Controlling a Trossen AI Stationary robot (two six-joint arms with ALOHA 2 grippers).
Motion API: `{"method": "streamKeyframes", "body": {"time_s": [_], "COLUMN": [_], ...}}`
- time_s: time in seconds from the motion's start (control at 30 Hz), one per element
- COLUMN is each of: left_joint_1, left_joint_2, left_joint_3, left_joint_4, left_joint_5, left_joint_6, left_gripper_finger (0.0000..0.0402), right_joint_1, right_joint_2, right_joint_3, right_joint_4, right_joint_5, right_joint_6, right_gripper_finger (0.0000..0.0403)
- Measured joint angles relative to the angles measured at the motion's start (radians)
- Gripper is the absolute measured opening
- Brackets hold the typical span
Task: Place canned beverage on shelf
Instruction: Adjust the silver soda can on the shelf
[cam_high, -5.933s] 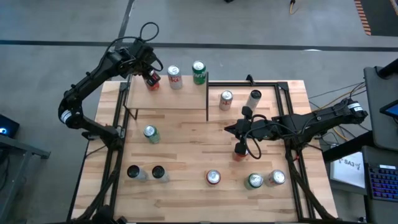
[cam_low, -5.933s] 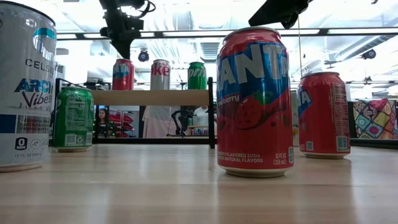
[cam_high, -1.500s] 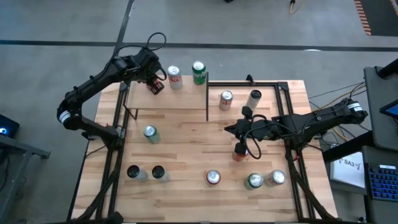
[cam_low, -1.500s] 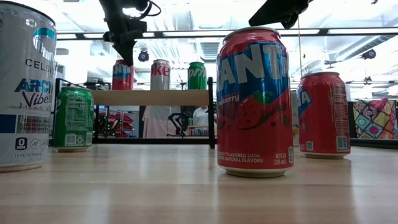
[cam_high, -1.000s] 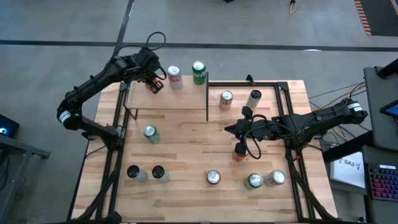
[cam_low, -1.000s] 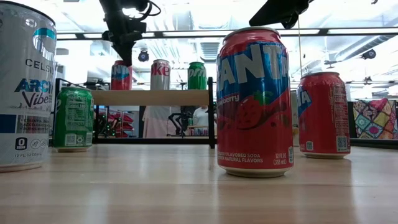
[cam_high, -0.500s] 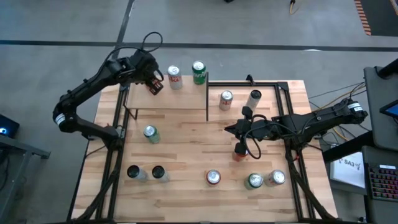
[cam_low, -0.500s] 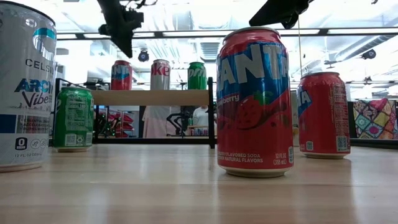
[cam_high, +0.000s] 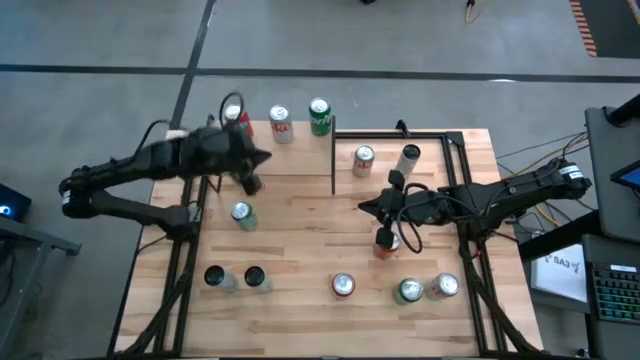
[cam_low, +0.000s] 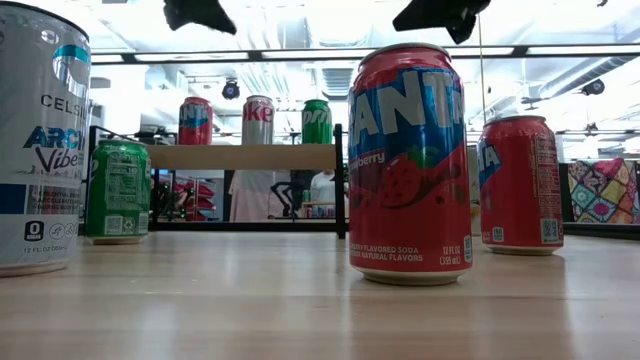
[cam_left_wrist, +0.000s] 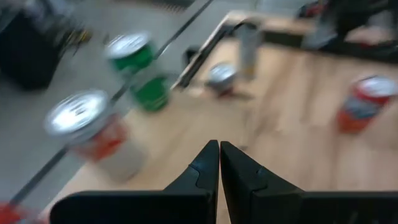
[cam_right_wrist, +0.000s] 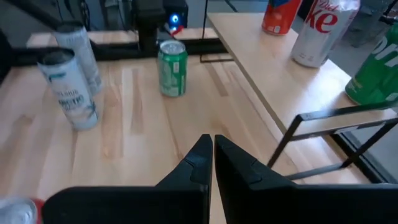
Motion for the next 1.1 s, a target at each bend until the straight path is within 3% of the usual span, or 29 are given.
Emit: {"method": "streamKeyframes", "body": {"time_s": [0.3, 0.57, 0.93, 1.1], "left_joint_1": [-0.19, -0.202, -0.202, -0.197], "left_joint_2": [-0.129, -0.155, -0.148, -0.133], "left_joint_3": [-0.275, -0.39, -0.436, -0.443], "left_joint_4": [0.38, 0.403, 0.436, 0.45], "left_joint_5": [-0.005, -0.036, -0.095, -0.192], "left_joint_6": [0.084, 0.019, 0.019, 0.053], "left_gripper_finger": [0.0, 0.0, 0.0, 0.0], "right_joint_1": [-0.002, -0.002, -0.002, -0.002], "right_joint_2": [0.104, 0.212, 0.437, 0.518], "right_joint_3": [0.002, 0.122, 0.418, 0.529], "right_joint_4": [0.036, -0.114, -0.56, -0.718], "right_joint_5": [-0.002, -0.085, -0.115, -0.115], "right_joint_6": [0.144, 0.277, 0.374, 0.374], "right_gripper_finger": [0.0009, 0.0009, 0.0009, 0.0009]}}
